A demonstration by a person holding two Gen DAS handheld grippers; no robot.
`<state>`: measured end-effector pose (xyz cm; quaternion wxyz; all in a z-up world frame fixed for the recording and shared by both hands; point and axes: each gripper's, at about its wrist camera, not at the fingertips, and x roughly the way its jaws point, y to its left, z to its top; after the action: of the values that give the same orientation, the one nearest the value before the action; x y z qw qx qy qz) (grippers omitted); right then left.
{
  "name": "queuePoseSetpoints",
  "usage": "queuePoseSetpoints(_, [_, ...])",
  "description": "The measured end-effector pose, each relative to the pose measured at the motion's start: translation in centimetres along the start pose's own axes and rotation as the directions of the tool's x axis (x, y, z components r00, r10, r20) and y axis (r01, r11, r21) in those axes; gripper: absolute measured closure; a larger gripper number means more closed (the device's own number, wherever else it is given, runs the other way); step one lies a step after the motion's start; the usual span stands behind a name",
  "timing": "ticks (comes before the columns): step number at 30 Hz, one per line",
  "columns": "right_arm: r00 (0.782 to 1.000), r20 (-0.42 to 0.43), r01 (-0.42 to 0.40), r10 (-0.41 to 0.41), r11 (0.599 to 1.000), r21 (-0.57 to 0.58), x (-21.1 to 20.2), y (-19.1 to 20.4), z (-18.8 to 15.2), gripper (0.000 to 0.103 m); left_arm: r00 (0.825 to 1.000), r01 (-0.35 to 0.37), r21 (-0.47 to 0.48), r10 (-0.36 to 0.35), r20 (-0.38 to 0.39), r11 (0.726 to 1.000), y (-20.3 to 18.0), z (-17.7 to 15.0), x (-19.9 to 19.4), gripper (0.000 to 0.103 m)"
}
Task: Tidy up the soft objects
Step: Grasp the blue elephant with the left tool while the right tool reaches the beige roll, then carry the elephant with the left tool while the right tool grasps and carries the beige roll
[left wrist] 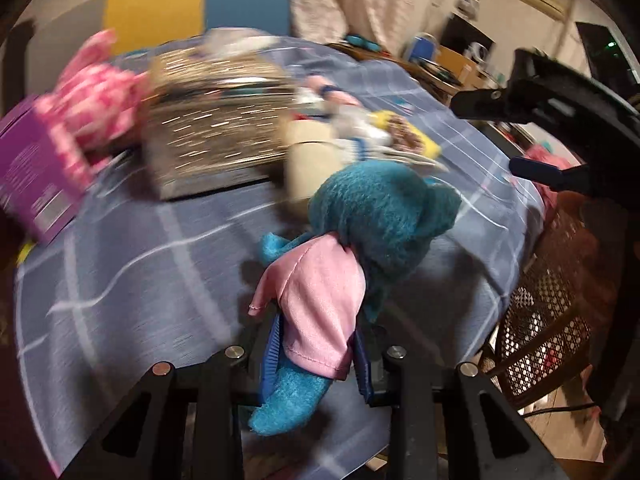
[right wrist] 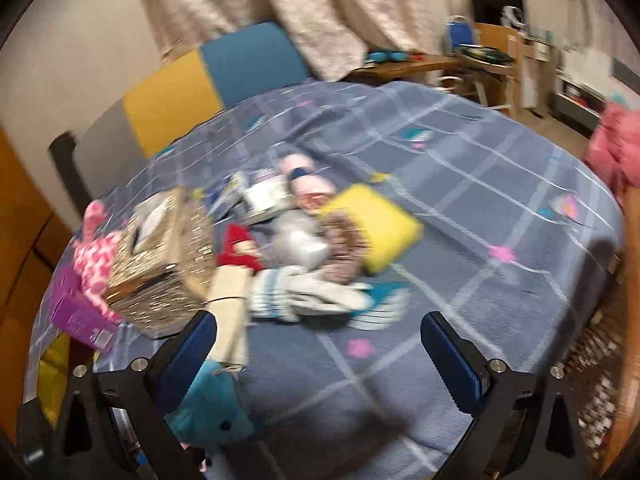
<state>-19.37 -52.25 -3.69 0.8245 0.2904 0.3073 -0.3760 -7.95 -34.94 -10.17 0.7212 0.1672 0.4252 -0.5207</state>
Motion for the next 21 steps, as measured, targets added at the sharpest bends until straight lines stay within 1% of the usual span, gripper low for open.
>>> queuePoseSetpoints(1, [1.000, -0.007, -0.011, 0.011, 1.000, -0.014, 0.5, 0.8, 0.0, 0.011, 1.000, -0.004, -0.019, 0.004, 0.001, 1.000, 0.7, -0.3, -0.3, 0.072])
queuePoseSetpoints(4, [0.997, -0.059, -0.045, 0.042, 0.997, -0.055, 3.1, 3.5, -0.1, 0.020, 0.999, -0.035, -0.069, 0.036, 0.019, 0.997, 2.6, -1.3, -1.6, 0.072])
queuePoseSetpoints(6, [0.991, -0.124, -0.054, 0.046, 0.997, -0.062, 5.5, 4.8, -0.4, 0.025, 0.998, -0.055, -0.085, 0.058, 0.030, 0.995, 3.6, -1.8, -2.4, 0.072])
queuePoseSetpoints(7, [0.984, -0.165, -0.069, 0.061, 0.996, -0.047, 6.9, 5.2, -0.5, 0.027, 0.997, -0.064, -0.095, 0.068, 0.035, 0.993, 4.0, -2.1, -2.7, 0.072])
queuePoseSetpoints(9, [0.970, -0.230, -0.087, 0.081, 0.996, -0.016, 9.0, 5.5, -0.8, 0.028, 0.996, -0.083, -0.113, 0.087, 0.033, 0.990, 5.1, -2.7, -3.3, 0.072])
queuePoseSetpoints(10, [0.958, -0.268, -0.098, 0.097, 0.995, 0.010, 10.4, 5.7, -1.0, 0.029, 0.995, -0.088, -0.117, 0.092, 0.034, 0.989, 5.4, -2.9, -3.5, 0.071])
queuePoseSetpoints(11, [0.953, -0.284, -0.102, 0.105, 0.994, 0.025, 11.1, 5.7, -1.0, 0.031, 0.995, -0.087, -0.123, 0.092, 0.035, 0.989, 5.7, -3.2, -3.7, 0.071])
queuePoseSetpoints(13, [0.941, -0.316, -0.107, 0.121, 0.992, 0.062, 12.8, 5.7, -1.5, 0.044, 0.996, -0.085, -0.125, 0.089, 0.025, 0.988, 5.8, -3.3, -3.6, 0.067])
queuePoseSetpoints(14, [0.948, -0.298, -0.099, 0.111, 0.994, 0.055, 12.8, 5.8, -1.5, 0.048, 0.996, -0.083, -0.128, 0.087, 0.024, 0.988, 5.9, -3.3, -3.7, 0.067])
queuePoseSetpoints(15, [0.953, -0.282, -0.104, 0.113, 0.994, 0.046, 12.6, 5.9, -1.5, 0.066, 0.997, -0.076, -0.132, 0.080, 0.023, 0.988, 5.8, -3.3, -3.7, 0.066])
queuePoseSetpoints(16, [0.953, -0.273, -0.123, 0.129, 0.992, 0.040, 12.3, 6.1, -1.7, 0.068, 0.997, -0.073, -0.135, 0.076, 0.022, 0.988, 5.9, -3.3, -3.8, 0.064])
queuePoseSetpoints(19, [0.959, -0.255, -0.124, 0.125, 0.992, 0.022, 11.0, 6.2, -2.3, 0.070, 0.997, -0.066, -0.123, 0.070, 0.032, 0.990, 5.5, -3.0, -3.8, 0.058])
queuePoseSetpoints(21, [0.962, -0.243, -0.124, 0.126, 0.992, 0.021, 9.9, 5.6, -2.3, 0.070, 0.997, -0.064, -0.110, 0.068, 0.029, 0.992, 5.1, -2.2, -3.4, 0.058])
